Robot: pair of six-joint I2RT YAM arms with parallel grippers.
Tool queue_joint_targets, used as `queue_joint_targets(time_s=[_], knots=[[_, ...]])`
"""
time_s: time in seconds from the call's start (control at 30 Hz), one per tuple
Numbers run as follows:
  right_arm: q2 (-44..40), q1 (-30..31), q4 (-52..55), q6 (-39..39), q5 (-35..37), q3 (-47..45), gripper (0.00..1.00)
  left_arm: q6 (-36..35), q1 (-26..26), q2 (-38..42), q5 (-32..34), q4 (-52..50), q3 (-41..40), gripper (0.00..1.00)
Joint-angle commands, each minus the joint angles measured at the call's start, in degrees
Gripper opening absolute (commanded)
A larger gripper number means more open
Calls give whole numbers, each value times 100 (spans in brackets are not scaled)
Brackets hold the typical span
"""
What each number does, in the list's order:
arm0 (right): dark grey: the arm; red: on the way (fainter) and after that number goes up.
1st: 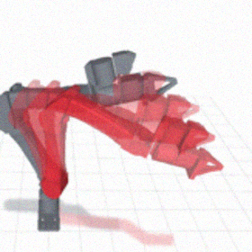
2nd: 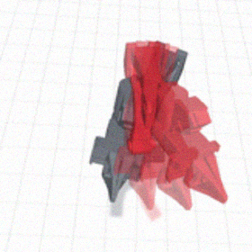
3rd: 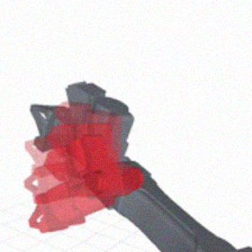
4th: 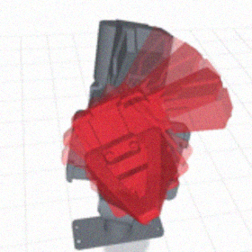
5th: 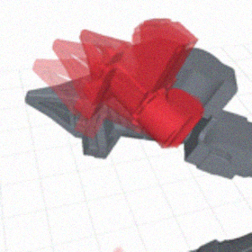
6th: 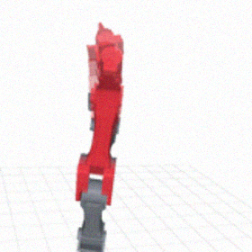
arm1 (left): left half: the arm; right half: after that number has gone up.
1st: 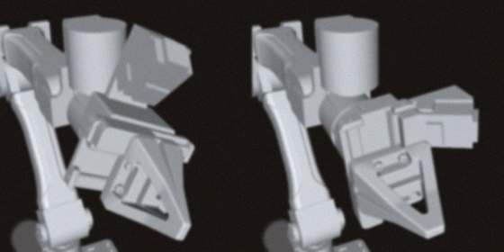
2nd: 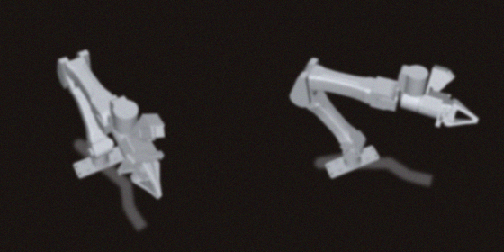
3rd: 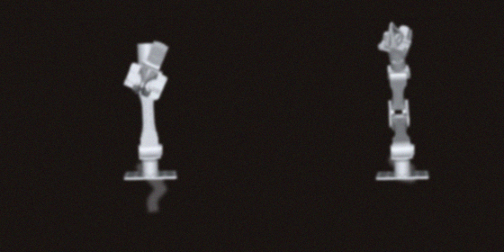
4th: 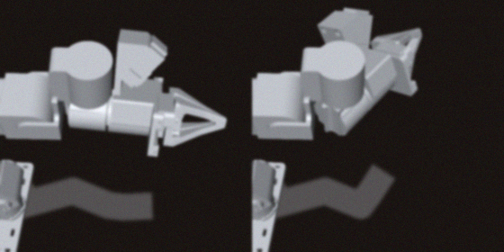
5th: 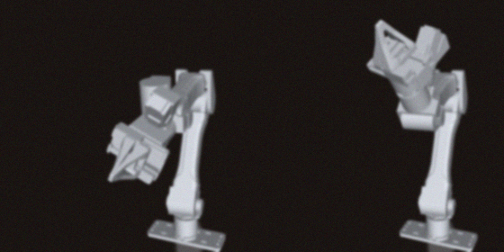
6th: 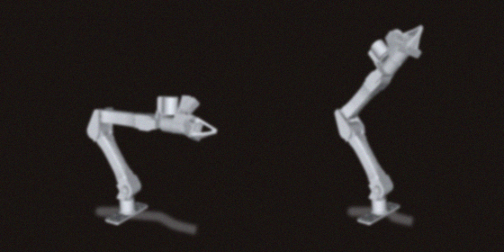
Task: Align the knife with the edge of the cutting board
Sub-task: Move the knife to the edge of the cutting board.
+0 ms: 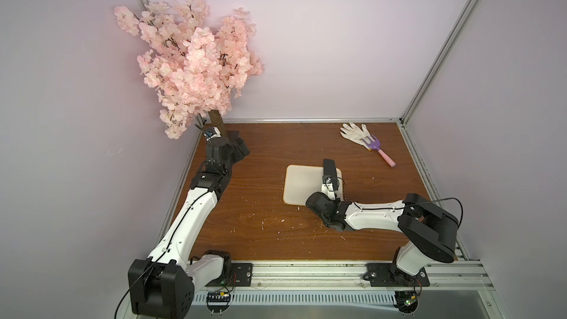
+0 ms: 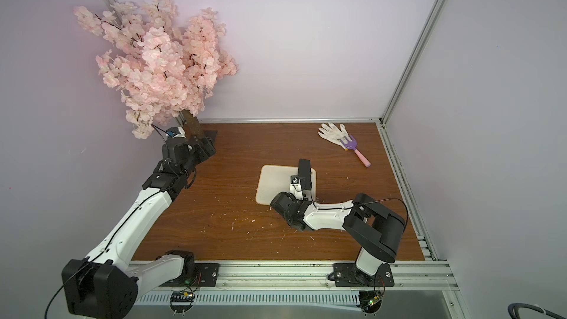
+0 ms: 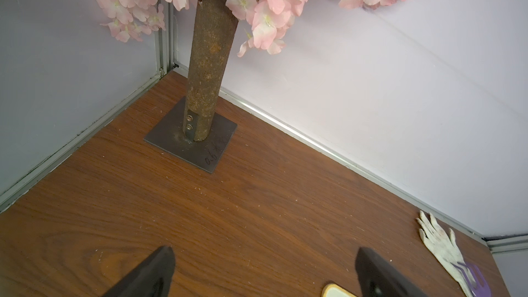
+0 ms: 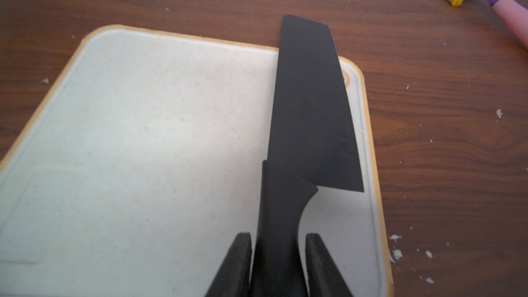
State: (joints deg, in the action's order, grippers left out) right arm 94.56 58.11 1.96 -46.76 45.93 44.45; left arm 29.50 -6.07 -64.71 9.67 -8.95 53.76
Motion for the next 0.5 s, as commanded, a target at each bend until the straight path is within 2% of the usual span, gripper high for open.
queue_joint_targets(time_s=[0.0, 0.47], knots=[[2, 135, 592, -548, 610, 274, 0, -54, 62, -64, -57, -37, -41, 100], [-460, 432, 857, -1218, 1173, 3, 0, -40, 53, -101, -54, -37, -50, 100]])
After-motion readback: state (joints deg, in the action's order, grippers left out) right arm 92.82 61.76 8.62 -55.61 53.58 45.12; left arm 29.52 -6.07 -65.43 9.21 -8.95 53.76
